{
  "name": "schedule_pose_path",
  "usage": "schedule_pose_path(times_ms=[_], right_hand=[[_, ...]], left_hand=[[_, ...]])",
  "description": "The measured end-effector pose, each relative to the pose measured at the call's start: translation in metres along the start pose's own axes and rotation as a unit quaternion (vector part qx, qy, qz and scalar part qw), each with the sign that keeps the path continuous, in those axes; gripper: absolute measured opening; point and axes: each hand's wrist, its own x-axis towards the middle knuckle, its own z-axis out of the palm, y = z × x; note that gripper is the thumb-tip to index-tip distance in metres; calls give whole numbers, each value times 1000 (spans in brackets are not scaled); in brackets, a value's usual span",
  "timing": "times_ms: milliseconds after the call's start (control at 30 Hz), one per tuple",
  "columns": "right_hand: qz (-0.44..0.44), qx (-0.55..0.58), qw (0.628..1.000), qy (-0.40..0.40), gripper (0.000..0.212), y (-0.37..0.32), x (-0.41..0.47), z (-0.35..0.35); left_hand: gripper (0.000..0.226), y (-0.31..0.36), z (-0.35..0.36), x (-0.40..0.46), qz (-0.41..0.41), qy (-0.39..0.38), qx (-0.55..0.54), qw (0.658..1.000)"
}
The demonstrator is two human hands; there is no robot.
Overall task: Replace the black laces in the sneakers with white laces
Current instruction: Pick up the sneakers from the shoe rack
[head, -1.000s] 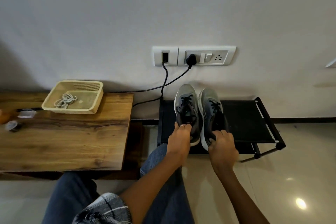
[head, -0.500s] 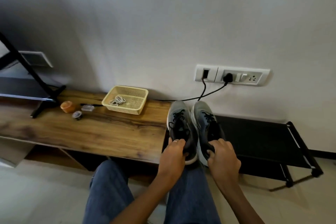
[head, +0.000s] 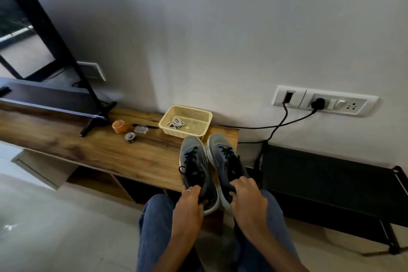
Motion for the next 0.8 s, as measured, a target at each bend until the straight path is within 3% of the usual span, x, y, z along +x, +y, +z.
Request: schedule_pose_path(times_ms=[400, 600, 800], right_hand=[[-14, -77, 993, -91, 22, -8, 8, 58], [-49, -118, 988, -81, 41, -6, 20, 69], [-61, -138, 984, -95, 44, -8, 35, 76]], left_hand=[[23, -54, 2, 29, -74, 8, 30, 997], [22, -72, -2, 51, -73, 15, 52, 996], [27, -75, 1, 56, -66, 24, 63, 996]])
